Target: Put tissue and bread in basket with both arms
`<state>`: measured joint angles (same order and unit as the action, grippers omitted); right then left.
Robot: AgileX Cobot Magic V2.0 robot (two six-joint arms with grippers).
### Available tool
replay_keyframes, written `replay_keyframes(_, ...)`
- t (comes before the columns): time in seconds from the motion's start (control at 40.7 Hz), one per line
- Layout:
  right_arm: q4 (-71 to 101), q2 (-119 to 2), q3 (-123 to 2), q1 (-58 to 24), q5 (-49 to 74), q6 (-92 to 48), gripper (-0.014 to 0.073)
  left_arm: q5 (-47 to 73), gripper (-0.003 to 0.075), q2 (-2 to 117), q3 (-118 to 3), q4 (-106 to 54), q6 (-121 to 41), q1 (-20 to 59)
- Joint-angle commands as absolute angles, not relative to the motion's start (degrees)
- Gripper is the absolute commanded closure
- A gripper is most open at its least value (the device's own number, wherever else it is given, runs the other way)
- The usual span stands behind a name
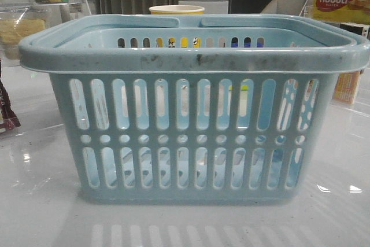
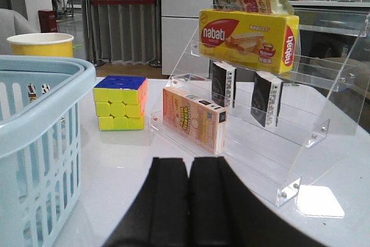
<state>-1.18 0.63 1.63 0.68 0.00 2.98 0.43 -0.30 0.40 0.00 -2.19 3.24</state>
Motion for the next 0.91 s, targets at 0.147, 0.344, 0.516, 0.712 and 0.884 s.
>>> replay_keyframes(0.147,-1.1,1.7,1.3,0.5,-5.5,2.8,0.0556,-4.5,0.0627,-1.3,0.8,0.0,-1.5,3.6)
replay_keyframes(0.344,-1.1,1.7,1.3,0.5,-5.5,2.8,0.0556,-4.5,0.0627,-1.3,0.8,0.0,-1.5,3.6)
replay_keyframes(0.516,-1.1,1.7,1.3,0.5,-5.5,2.8,0.0556,-4.5,0.0627,-1.3,0.8,0.0,-1.5,3.6)
replay_keyframes(0.712,-1.1,1.7,1.3,0.5,-5.5,2.8,0.0556,-4.5,0.0627,-1.3,0.8,0.0,-1.5,3.6)
replay_keyframes(0.884,-1.1,1.8,1.3,0.5,-6.1,2.8,0.0556,-4.5,0.0627,-1.3,0.8,0.0,-1.5,3.6)
